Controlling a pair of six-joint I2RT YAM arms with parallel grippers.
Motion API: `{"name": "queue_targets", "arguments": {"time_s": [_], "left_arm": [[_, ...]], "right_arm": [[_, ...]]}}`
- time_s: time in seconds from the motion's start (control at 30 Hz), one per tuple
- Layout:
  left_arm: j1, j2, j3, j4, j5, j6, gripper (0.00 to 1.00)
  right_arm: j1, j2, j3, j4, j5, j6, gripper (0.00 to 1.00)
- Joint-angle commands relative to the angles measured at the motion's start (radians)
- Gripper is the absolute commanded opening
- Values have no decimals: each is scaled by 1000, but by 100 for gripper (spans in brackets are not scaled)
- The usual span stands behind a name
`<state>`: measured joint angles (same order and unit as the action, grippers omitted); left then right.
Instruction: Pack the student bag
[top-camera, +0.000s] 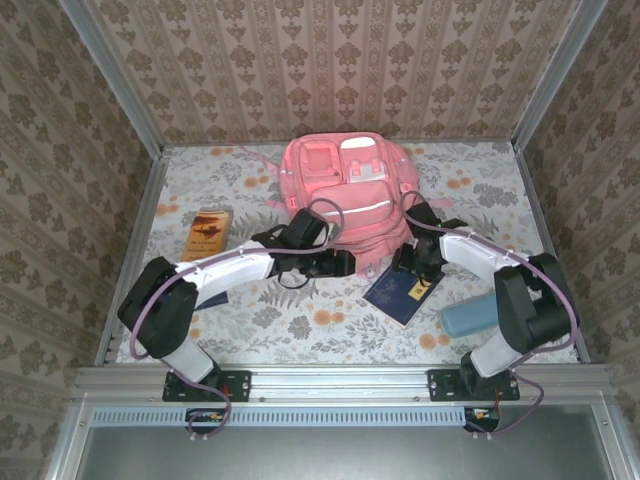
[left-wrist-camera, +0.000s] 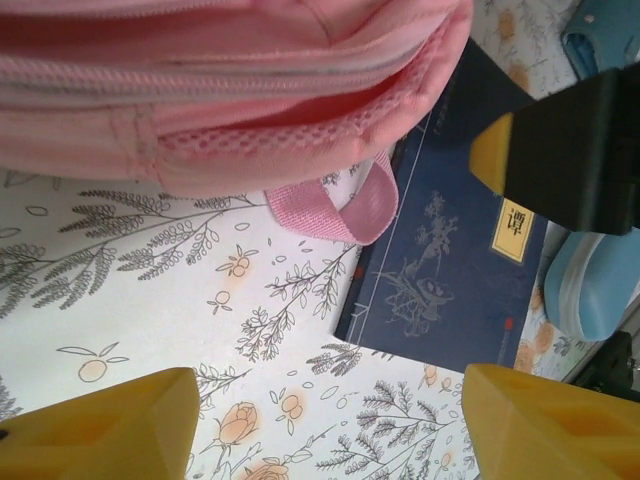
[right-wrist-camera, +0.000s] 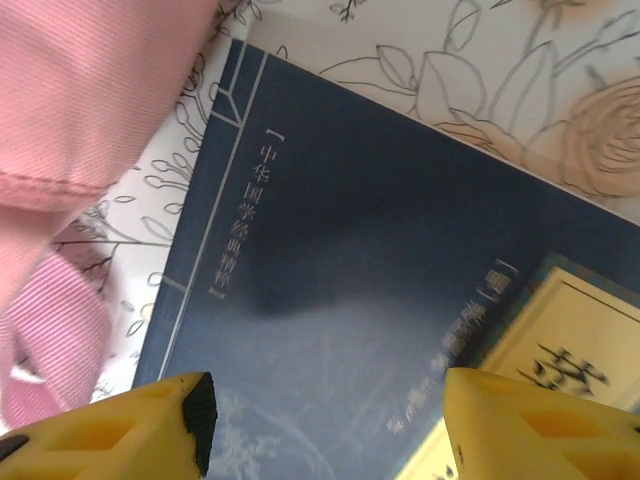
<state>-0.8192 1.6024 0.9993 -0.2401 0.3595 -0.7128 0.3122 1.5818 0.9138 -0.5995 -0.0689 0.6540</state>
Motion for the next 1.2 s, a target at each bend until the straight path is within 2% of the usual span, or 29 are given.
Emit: {"name": "queue_targets", "arguments": {"time_s": [0.0, 0.27, 0.43, 0.67, 0.8, 0.87, 1.03, 1.17], "left_arm": [[-18, 22, 11, -18, -7, -8, 69], [-18, 37, -7, -31, -13, -16, 62], [-21, 36, -32, -39, -5, -15, 61], [-31, 67, -15, -60, -28, 22, 62], [-60, 116, 30, -104, -53, 45, 62], [-79, 134, 46, -123, -67, 55, 61], [-95, 165, 69, -142, -73, 72, 56], [-102, 199, 88, -153, -50, 87, 55]], "right_arm": [[29, 38, 27, 45, -24, -22, 61], [185, 76, -41, 12, -48, -40, 54], [271, 13, -101, -13, -83, -57, 47], [272, -133, -85, -109, -89, -77, 50], [265, -248, -73, -141, -8, 43, 61], [252, -298, -100, -159, 33, 129, 64], [212, -381, -212, -138, 9, 293, 66], [210, -384, -258, -83, -23, 350, 66]]}}
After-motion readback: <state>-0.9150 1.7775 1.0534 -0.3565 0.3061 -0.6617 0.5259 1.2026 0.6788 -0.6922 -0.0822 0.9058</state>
